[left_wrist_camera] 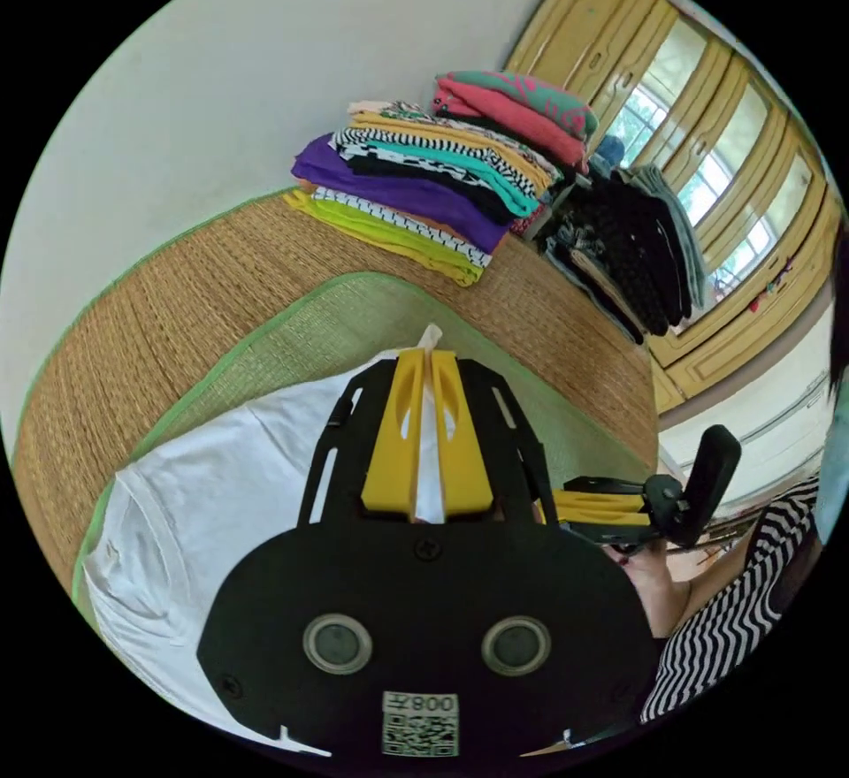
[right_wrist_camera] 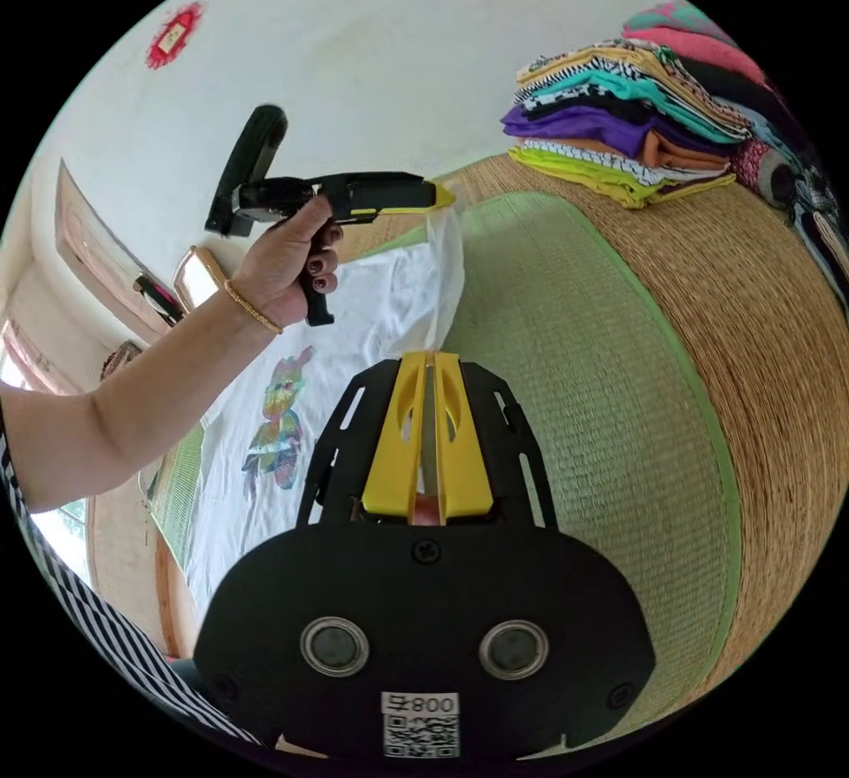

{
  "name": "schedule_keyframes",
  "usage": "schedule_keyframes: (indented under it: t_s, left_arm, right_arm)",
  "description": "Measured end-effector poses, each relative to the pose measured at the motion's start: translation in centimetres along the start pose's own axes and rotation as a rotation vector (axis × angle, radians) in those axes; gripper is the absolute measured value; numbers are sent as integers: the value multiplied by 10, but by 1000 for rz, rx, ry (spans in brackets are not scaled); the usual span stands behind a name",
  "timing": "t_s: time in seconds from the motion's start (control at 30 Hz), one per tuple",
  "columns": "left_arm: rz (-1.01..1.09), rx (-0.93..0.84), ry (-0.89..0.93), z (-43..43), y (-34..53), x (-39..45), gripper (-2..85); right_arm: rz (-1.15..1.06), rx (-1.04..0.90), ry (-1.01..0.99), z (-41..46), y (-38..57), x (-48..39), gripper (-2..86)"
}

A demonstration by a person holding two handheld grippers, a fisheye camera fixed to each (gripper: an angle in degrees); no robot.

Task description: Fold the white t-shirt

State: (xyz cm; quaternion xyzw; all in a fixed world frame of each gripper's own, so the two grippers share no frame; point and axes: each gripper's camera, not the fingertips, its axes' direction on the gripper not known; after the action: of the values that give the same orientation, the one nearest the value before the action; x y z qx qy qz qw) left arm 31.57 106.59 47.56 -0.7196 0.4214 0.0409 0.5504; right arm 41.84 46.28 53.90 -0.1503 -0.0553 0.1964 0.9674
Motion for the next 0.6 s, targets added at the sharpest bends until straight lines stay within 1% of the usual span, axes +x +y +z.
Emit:
schedule_keyframes:
  t_s: [0.13,0.3,0.6]
  left_arm:
    - [-105,37,23,-28,18,-38,13]
    - [-224,39,47,-45,43,-87,13]
    - [-282,28,23,-54,62,-129,15]
  right_arm:
    - [-81,8,-61,5,-6,-16,11]
    - [-145,-75,-121,30,-14,-29,12]
    - [-206,-166,-139,61,-28,-42,13]
